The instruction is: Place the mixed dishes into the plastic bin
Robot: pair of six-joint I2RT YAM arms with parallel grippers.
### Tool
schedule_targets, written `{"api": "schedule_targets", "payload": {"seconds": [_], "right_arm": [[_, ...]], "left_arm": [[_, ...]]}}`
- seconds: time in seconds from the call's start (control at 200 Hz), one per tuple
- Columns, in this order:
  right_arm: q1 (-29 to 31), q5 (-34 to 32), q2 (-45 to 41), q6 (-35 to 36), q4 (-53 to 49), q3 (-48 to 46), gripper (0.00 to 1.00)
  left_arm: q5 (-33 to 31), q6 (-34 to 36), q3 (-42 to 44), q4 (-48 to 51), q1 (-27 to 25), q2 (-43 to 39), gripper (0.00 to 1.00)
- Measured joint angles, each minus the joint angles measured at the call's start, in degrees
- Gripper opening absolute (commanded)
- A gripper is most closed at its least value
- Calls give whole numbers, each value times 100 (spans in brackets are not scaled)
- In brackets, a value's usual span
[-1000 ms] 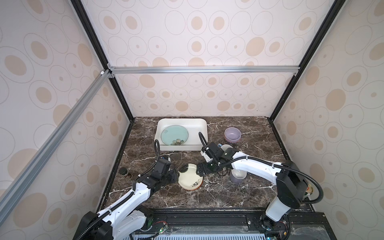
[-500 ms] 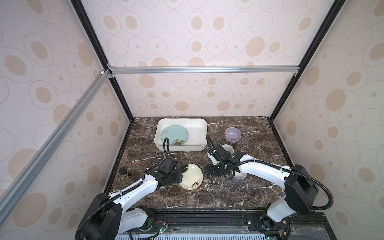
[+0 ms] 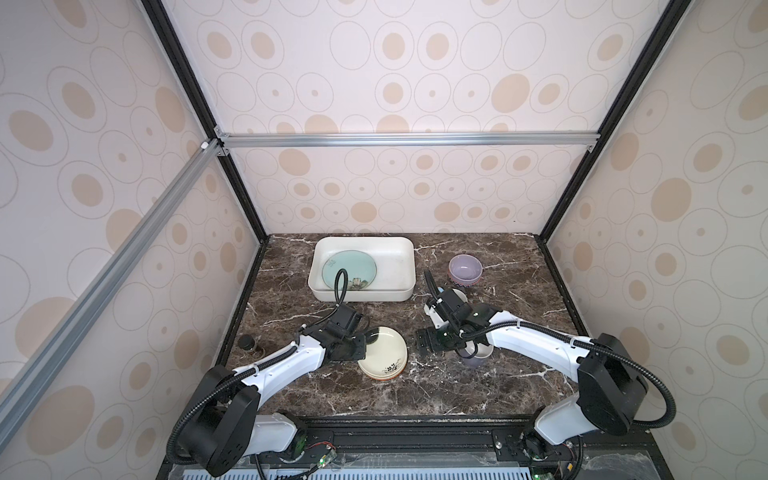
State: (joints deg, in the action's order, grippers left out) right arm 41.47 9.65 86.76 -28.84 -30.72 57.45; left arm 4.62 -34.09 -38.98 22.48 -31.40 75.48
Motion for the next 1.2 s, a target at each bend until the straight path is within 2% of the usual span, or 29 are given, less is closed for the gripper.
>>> {"api": "schedule_targets", "payload": {"seconds": [0.645,0.95,1.2], "right_arm": [[-234,225,2,216,-55,155,100],[-269,240,-7,374,-278,490,100],[-293,236,-179,442,-455,638,100]], "left_arm": [[-232,326,-973,765,-2,92,0],[-192,459,-1674,979,306,-170,0],[101,529,-2153,981,756,-254,0]]}}
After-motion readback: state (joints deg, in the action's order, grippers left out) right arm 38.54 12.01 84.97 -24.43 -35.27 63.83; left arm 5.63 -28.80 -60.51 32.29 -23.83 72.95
